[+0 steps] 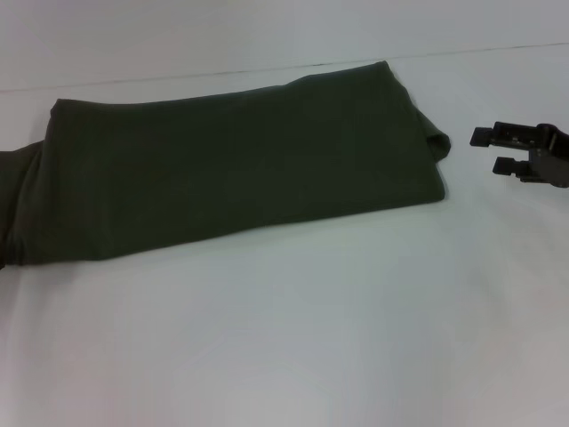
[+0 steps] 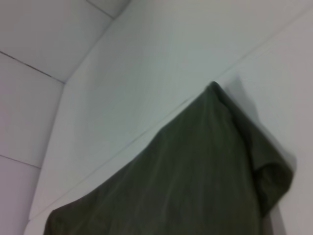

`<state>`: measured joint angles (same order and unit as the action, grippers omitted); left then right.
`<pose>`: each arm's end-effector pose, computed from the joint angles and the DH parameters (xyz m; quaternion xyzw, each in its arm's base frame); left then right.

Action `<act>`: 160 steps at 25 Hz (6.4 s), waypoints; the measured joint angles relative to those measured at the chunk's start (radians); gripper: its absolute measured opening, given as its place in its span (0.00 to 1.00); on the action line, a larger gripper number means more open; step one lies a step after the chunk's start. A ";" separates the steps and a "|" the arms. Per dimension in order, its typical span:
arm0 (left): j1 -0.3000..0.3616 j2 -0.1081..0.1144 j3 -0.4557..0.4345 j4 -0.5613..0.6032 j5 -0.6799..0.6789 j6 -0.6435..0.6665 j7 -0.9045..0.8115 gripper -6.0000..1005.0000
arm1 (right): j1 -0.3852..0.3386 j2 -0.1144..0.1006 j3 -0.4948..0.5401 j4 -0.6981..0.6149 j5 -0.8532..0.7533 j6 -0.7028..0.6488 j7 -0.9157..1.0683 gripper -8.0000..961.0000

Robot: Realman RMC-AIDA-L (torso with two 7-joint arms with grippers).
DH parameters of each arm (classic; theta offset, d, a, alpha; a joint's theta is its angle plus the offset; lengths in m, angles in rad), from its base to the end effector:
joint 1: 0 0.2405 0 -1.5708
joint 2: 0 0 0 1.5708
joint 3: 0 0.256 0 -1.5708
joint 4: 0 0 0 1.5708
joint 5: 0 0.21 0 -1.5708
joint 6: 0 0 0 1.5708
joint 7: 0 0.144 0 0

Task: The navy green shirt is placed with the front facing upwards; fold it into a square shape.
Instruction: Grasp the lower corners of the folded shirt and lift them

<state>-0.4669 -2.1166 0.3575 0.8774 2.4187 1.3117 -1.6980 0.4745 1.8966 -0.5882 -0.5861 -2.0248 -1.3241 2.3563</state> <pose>-0.3574 0.3250 0.0551 -0.8407 -0.4273 -0.0997 0.3172 0.3475 0.3486 0.0830 -0.6599 0.6710 0.2740 0.1982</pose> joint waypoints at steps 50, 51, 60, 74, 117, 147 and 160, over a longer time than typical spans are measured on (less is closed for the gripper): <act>-0.015 0.010 -0.001 0.009 -0.004 -0.007 0.004 0.05 | 0.092 0.125 -0.039 0.108 -0.038 0.304 -0.073 0.91; -0.015 0.010 -0.001 0.009 -0.004 -0.007 0.006 0.05 | 0.092 0.125 -0.040 0.108 -0.038 0.304 -0.073 0.91; -0.015 0.011 -0.002 0.009 -0.004 -0.006 0.009 0.06 | 0.095 0.125 -0.042 0.109 -0.034 0.291 -0.073 0.91; -0.015 0.011 -0.005 0.009 -0.004 -0.004 0.011 0.05 | 0.087 0.125 -0.068 0.109 -0.039 0.290 -0.076 0.49; 0.023 0.020 -0.123 0.024 -0.085 0.138 -0.036 0.08 | -0.064 0.109 -0.010 0.097 0.069 0.068 -0.298 0.02; -0.074 0.057 -0.042 -0.052 0.117 -0.001 -0.201 0.90 | -0.054 0.110 -0.007 0.097 0.073 0.066 -0.288 0.02; -0.089 0.057 -0.011 -0.076 0.117 0.000 -0.197 0.90 | -0.055 0.110 -0.007 0.097 0.073 0.067 -0.288 0.02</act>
<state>-0.5556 -2.0599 0.3469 0.8016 2.5361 1.3118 -1.8946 0.4192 2.0062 -0.5952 -0.4894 -1.9514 -1.2575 2.0679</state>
